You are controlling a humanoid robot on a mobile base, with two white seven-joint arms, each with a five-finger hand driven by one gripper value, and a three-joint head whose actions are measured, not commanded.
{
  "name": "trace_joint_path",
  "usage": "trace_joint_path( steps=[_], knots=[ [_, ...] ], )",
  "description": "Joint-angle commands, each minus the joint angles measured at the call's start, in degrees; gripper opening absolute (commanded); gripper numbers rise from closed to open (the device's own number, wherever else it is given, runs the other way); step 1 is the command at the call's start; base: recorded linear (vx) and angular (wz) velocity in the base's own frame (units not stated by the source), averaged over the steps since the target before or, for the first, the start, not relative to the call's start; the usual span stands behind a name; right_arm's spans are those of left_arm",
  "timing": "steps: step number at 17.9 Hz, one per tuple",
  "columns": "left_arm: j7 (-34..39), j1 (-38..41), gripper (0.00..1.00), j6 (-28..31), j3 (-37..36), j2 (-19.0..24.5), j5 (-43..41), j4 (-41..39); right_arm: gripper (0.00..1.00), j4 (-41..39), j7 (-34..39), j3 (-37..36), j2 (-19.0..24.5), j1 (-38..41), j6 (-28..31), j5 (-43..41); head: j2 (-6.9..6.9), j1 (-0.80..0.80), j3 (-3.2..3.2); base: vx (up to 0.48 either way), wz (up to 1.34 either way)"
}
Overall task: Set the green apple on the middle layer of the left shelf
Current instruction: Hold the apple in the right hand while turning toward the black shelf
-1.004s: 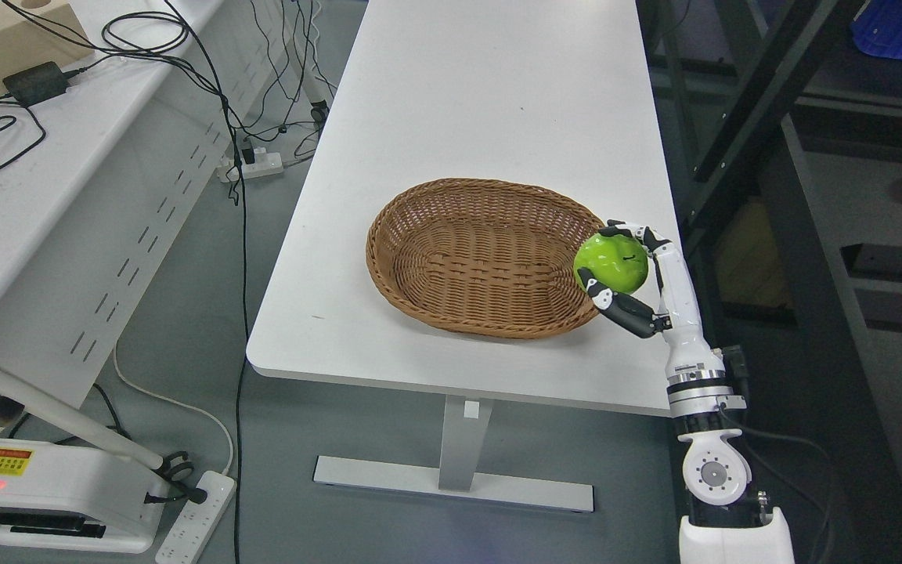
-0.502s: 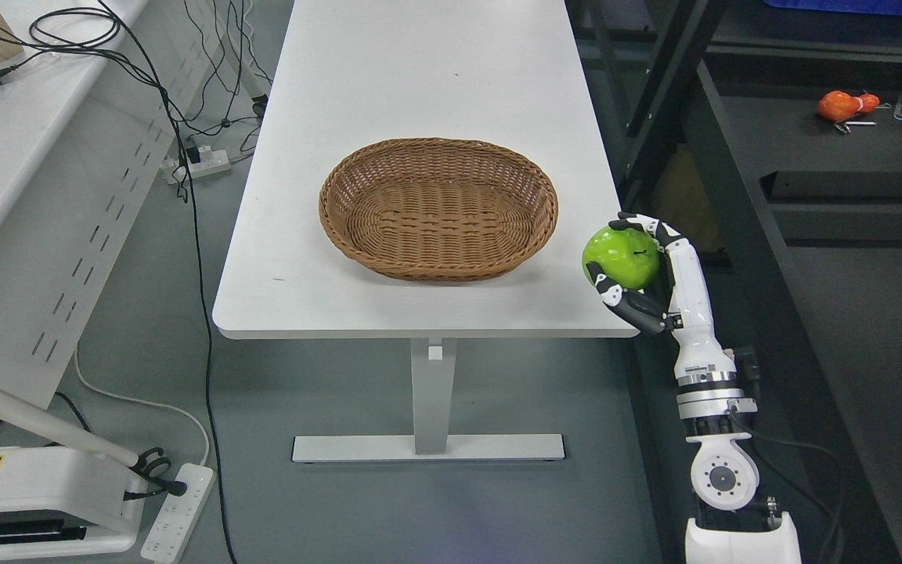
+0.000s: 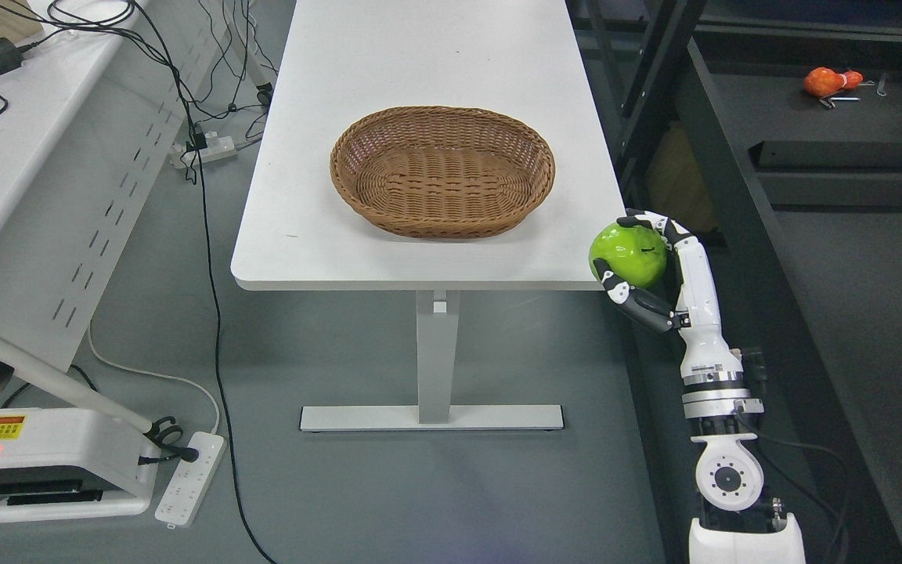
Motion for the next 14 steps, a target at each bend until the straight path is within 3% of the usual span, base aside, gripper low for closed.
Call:
trace_joint_path(
  steps=[1, 14],
  knots=[
    [0.0, 0.0, 1.00, -0.1, 0.0, 1.0, 0.0, 0.0, 0.01, -0.4, 0.0, -0.4, -1.0, 1.2, 0.0, -0.1, 0.00, 0.00, 0.00, -0.196, 0.06],
    [0.0, 0.0, 1.00, -0.1, 0.0, 1.0, 0.0, 0.0, 0.01, -0.4, 0.0, -0.5, -1.0, 1.3, 0.1, -0.1, 0.00, 0.00, 0.00, -0.215, 0.02]
  ],
)
